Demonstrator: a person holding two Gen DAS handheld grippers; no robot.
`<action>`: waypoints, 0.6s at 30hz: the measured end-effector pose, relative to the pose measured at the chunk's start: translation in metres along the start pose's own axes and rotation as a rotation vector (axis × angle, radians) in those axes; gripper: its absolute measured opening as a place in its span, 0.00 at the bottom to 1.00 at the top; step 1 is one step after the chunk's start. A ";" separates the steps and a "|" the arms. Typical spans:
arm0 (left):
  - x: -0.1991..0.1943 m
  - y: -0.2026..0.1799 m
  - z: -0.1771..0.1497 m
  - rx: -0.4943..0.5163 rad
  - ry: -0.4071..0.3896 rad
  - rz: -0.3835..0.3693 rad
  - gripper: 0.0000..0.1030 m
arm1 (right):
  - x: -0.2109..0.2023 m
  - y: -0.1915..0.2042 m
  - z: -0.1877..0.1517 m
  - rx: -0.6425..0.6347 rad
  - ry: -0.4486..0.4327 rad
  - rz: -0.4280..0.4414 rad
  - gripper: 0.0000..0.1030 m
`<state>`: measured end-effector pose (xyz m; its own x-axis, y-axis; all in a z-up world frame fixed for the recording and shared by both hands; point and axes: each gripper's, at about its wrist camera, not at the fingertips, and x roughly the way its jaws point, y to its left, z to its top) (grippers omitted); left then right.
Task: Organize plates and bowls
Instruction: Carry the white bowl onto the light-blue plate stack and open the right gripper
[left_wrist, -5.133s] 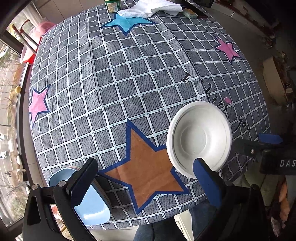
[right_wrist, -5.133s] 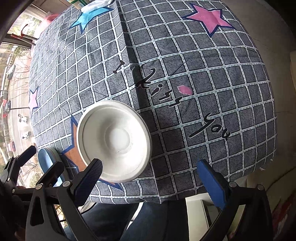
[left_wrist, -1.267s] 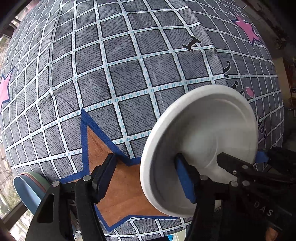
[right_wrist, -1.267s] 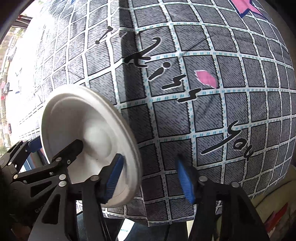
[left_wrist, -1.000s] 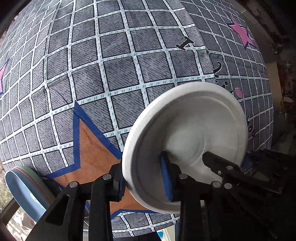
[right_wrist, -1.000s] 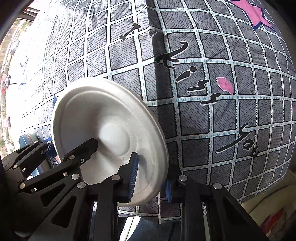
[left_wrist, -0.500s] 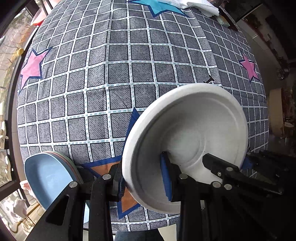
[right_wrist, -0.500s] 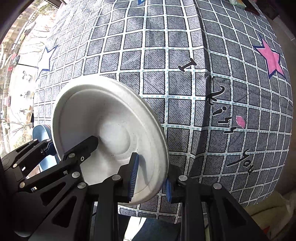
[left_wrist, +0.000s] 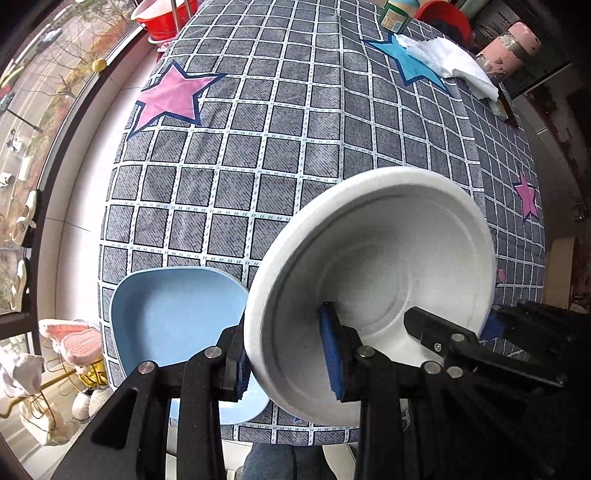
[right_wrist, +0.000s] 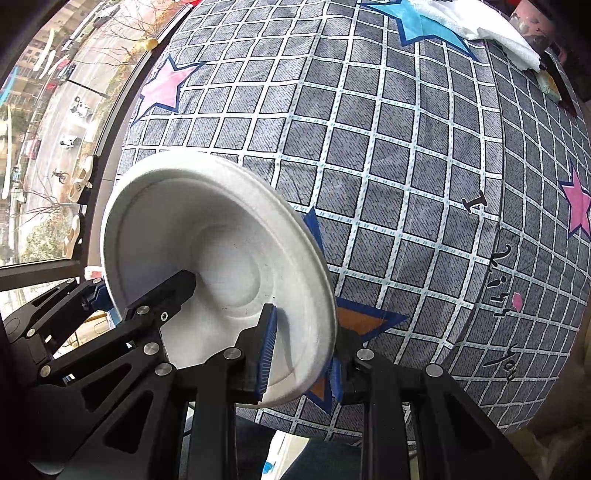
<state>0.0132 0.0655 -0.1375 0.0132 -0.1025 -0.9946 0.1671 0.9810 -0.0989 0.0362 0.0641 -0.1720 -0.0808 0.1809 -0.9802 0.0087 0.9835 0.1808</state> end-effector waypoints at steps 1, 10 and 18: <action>-0.002 0.008 -0.001 -0.015 -0.004 0.004 0.34 | 0.002 0.008 0.002 -0.015 0.000 0.001 0.27; -0.015 0.076 -0.016 -0.148 -0.027 0.061 0.34 | 0.019 0.073 0.020 -0.140 0.018 0.040 0.27; -0.002 0.118 -0.041 -0.220 0.030 0.091 0.34 | 0.056 0.119 0.017 -0.205 0.098 0.072 0.27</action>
<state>-0.0072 0.1883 -0.1485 -0.0111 -0.0107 -0.9999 -0.0523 0.9986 -0.0101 0.0493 0.1915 -0.2070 -0.1834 0.2397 -0.9534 -0.1842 0.9443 0.2728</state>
